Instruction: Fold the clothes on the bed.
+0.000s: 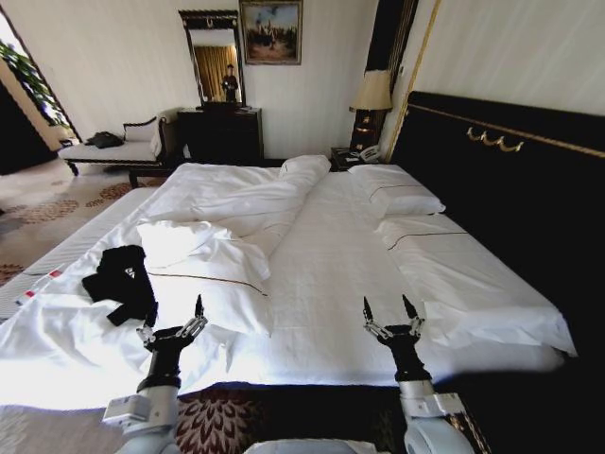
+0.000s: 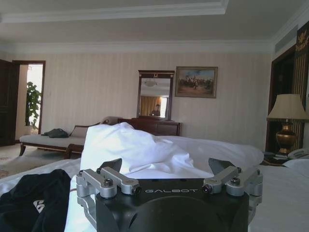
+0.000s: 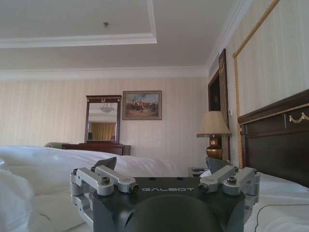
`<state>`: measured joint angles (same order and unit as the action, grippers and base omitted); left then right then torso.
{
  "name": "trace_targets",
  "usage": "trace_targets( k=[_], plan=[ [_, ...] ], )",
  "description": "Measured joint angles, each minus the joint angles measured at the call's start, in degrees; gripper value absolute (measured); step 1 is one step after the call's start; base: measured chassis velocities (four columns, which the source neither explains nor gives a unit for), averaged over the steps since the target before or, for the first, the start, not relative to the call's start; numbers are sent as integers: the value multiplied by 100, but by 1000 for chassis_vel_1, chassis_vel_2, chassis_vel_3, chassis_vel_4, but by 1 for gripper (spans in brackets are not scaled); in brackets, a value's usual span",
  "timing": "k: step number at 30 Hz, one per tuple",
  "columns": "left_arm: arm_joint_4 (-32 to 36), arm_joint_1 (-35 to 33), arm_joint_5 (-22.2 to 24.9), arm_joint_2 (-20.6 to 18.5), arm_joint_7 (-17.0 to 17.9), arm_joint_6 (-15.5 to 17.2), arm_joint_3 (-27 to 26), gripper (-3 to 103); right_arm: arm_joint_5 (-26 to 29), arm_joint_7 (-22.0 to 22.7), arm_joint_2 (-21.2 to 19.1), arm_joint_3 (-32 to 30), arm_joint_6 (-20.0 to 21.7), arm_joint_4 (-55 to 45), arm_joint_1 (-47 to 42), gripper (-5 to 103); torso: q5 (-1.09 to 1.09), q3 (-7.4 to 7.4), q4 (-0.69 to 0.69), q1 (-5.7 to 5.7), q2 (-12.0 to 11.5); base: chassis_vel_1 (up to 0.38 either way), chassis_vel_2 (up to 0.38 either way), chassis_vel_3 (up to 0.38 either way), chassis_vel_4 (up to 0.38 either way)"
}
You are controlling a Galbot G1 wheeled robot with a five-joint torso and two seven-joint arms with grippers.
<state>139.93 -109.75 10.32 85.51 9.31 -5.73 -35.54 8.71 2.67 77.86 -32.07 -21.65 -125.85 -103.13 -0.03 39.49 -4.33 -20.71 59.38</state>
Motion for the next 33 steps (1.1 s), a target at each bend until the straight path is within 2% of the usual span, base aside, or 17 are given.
trace_targets(
  k=[15,25,33],
  plan=[
    [15,-41,-99,73,3,-40,26,100,-36,-8,5,24,0,102,93,100,0,0,0,0,0,20,16,-29,-21],
    [11,-37,-74,104,9,-59,-32,100,-13,-28,-58,43,16,243,243,100,1,1,0,-1,-1,135,151,-125,-137],
    [13,-58,-78,134,15,-63,-77,100,586,-113,-289,122,154,393,559,100,-2,1,0,-1,-1,224,219,-227,-236]
  ],
)
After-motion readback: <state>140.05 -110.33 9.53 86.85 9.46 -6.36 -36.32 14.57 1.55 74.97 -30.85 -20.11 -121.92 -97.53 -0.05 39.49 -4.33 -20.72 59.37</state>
